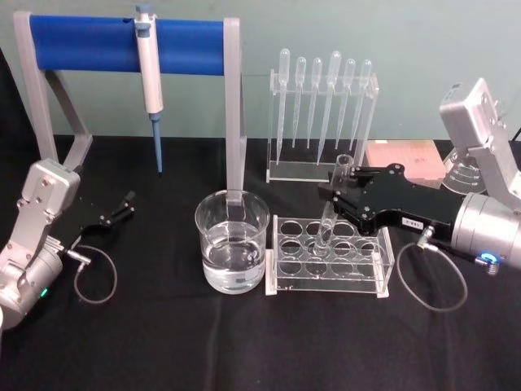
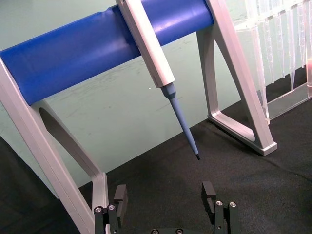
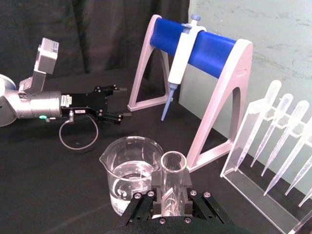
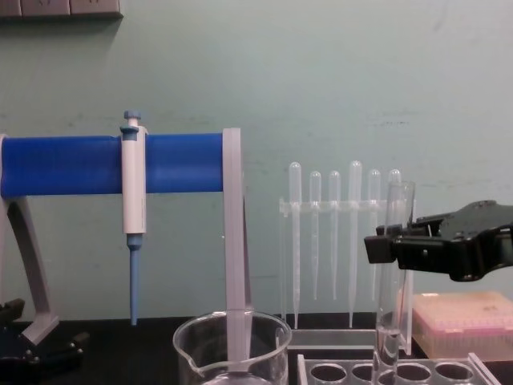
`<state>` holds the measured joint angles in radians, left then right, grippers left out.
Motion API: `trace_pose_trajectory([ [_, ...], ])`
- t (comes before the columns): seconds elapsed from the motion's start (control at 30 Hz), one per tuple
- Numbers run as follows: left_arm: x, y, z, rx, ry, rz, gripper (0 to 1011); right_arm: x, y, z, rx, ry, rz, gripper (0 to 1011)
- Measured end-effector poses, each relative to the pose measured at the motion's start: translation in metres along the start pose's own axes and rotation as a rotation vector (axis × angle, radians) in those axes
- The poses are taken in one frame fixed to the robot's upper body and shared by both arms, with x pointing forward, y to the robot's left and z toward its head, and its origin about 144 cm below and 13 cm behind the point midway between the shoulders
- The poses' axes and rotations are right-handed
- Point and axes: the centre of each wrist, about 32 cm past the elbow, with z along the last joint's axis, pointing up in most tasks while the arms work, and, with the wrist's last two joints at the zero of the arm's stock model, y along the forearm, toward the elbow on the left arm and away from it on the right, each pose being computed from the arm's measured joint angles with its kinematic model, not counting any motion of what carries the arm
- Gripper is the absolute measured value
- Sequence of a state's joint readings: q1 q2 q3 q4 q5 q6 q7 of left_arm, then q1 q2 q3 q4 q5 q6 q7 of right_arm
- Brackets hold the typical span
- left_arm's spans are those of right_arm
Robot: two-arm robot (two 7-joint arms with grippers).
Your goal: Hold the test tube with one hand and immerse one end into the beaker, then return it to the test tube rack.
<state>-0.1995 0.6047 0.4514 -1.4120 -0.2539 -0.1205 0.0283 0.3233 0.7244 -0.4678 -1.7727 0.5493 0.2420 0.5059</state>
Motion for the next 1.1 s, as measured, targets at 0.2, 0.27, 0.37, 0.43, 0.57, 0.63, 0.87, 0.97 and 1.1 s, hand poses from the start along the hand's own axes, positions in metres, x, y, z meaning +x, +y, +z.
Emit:
trace_pose_trajectory([
  [0.2,0.000,0.000,0.000,0.000,0.000,0.000,1000,0.000,0.002,-0.006,-0.011,-0.004,0.002,225],
  [0.27,0.000,0.000,0.000,0.000,0.000,0.000,1000,0.001,0.002,-0.008,-0.014,-0.008,0.001,225],
  [0.37,0.000,0.000,0.000,0.000,0.000,0.000,1000,0.001,0.002,-0.011,-0.017,-0.010,0.000,225],
  [0.43,0.000,0.000,0.000,0.000,0.000,0.000,1000,0.001,0.003,-0.013,-0.018,-0.009,0.000,224],
  [0.57,0.000,0.000,0.000,0.000,0.000,0.000,1000,0.001,0.004,-0.017,-0.016,-0.007,0.003,224],
  [0.63,0.000,0.000,0.000,0.000,0.000,0.000,1000,0.000,0.005,-0.019,-0.015,-0.007,0.005,225],
  [0.87,0.000,0.000,0.000,0.000,0.000,0.000,1000,0.000,0.007,-0.023,-0.020,-0.009,0.010,225],
  [0.97,0.000,0.000,0.000,0.000,0.000,0.000,1000,-0.001,0.007,-0.024,-0.024,-0.009,0.013,225],
  [1.1,0.000,0.000,0.000,0.000,0.000,0.000,1000,-0.001,0.008,-0.026,-0.028,-0.007,0.014,225],
])
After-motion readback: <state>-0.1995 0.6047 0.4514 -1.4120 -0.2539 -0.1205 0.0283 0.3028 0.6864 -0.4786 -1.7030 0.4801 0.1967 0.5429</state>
